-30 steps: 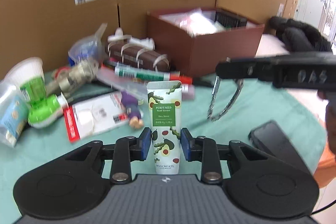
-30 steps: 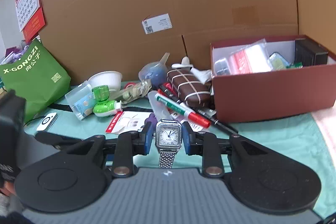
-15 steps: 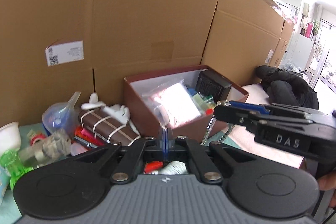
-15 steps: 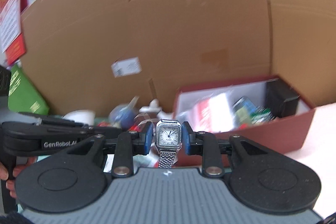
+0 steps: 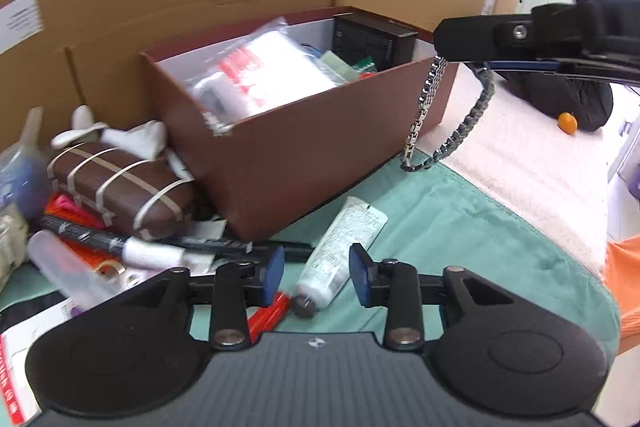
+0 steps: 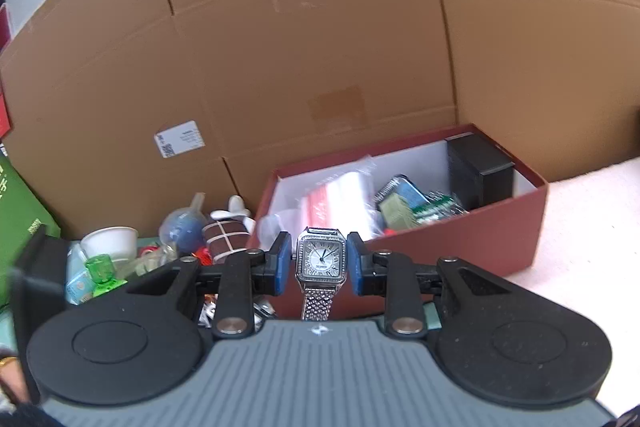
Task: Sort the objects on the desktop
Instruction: 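Lift the tube and watch and carry them toward the brown box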
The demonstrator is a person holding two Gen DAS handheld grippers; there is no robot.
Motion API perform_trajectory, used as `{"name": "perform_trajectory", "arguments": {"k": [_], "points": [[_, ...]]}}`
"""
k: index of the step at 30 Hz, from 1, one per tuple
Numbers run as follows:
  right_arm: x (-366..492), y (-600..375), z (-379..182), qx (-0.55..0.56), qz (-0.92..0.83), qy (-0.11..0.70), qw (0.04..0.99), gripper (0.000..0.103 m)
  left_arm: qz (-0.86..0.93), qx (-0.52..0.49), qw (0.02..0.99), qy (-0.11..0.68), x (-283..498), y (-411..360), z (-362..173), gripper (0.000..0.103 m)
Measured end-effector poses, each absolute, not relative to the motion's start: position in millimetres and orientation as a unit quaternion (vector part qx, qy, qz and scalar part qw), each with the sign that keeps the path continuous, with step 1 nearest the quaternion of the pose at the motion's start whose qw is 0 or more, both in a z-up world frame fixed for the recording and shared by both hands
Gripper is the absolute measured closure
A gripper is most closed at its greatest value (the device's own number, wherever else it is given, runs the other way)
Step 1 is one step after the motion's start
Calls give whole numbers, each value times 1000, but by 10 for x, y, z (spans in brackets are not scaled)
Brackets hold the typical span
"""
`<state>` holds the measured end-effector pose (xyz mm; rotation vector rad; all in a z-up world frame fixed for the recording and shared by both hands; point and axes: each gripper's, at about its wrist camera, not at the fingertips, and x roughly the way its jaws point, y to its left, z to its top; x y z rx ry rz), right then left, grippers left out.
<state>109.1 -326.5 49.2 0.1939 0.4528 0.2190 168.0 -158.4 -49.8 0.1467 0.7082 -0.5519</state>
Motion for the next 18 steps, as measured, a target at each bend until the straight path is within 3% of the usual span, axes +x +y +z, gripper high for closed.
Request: {"name": "perform_trajectory", "arguments": {"k": [6, 12, 16, 18], "points": [[1018, -3472, 393, 106, 91, 231, 963, 74, -266, 118, 896, 337, 1809, -1888, -685, 49], [1002, -3598, 264, 116, 84, 243, 959, 74, -279, 181, 882, 333, 1706, -2087, -762, 66], [1003, -3679, 213, 125, 78, 245, 958, 74, -284, 173, 879, 342, 1748, -2066, -758, 66], [1007, -3703, 196, 130, 76, 246, 957, 74, -285, 169, 880, 341, 1788, -2075, -765, 60]]}}
